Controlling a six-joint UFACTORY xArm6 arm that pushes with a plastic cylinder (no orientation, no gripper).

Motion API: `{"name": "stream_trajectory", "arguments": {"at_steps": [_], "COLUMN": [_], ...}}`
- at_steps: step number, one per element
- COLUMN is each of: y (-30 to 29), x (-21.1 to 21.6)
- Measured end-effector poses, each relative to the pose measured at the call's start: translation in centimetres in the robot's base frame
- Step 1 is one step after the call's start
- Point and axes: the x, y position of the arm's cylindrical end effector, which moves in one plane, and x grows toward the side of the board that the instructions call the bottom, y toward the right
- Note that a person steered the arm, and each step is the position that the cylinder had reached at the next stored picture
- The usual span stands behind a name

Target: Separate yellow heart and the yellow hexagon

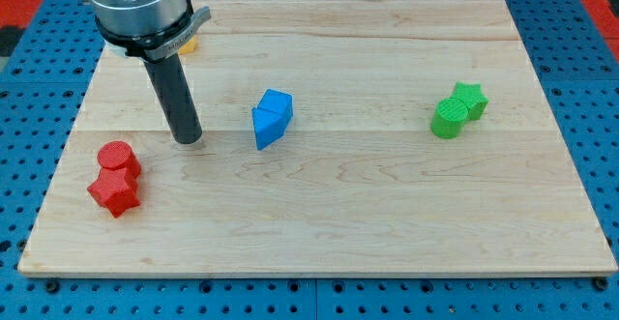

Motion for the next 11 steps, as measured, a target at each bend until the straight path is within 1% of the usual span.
{"name": "stream_trajectory", "arguments": {"at_steps": [1, 2, 3, 4, 5, 6, 7, 9, 10, 11], "y": [-1.8, -5.9, -7.4, -7.0, -8.0, -8.6, -6.7, 3.1, -0.3, -1.0], "x": [-3.0, -3.5, -6.2, -13.3, -17.2, -19.3, -20.7, -15.3, -15.2, -12.9]}}
